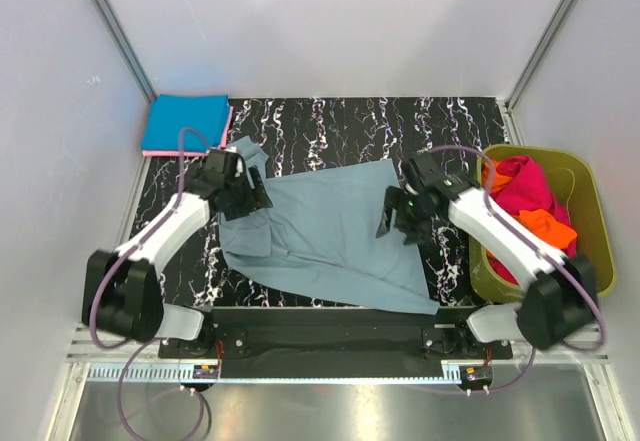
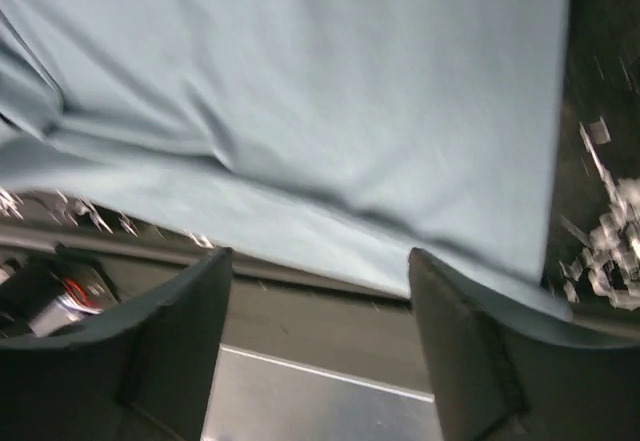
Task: Fold and stack the t-shirts
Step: Flatten the tshirt out
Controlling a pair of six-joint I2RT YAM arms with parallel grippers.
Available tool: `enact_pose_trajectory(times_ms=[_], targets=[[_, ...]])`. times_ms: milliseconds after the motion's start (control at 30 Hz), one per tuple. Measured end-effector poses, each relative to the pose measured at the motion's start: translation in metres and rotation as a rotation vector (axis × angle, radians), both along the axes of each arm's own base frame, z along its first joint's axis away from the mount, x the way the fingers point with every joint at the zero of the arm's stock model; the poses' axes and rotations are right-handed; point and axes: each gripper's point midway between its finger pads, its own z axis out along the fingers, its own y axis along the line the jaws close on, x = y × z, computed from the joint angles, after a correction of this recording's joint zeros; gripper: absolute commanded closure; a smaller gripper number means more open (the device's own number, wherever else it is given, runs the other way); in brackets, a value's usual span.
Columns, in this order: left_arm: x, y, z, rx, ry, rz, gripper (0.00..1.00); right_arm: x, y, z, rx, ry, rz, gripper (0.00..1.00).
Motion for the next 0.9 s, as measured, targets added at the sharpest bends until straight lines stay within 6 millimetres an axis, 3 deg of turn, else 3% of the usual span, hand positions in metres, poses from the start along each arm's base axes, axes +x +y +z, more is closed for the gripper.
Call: enact_pose_trajectory(times_ms=[33,67,167,267,367,567,800,900], targets=[[0.0,-0.008,-0.009,0.009,0.029,-0.047,0.29,0.015,0.008,-0.001,0.002,-0.002,0.003,0.33],[0.0,-0.016,-0.015,0.014,0.045,-0.089,0.29,0.03,0.016,-0.003,0.005,-0.001,0.009,0.48],[0.009,-0.035,-0.017,0.021,0.063,-0.179,0.28,0.066,0.036,-0.017,0.011,0.011,0.023,0.59],[0.038,-0.055,-0.016,0.009,0.045,-0.23,0.28,0.098,0.05,-0.037,0.001,0.028,0.03,0.6],[0.057,-0.063,-0.035,0.012,0.066,-0.236,0.28,0.123,0.055,-0.057,-0.011,0.044,0.018,0.6],[0.062,-0.068,-0.086,0.023,0.21,-0.239,0.28,0.153,0.033,-0.086,-0.06,0.066,-0.057,0.6],[0.119,-0.1,-0.081,-0.07,0.16,-0.267,0.28,0.183,-0.009,-0.11,-0.077,0.105,-0.177,0.6],[0.144,-0.112,-0.078,-0.114,0.132,-0.284,0.28,0.202,-0.021,-0.109,-0.061,0.096,-0.216,0.6]])
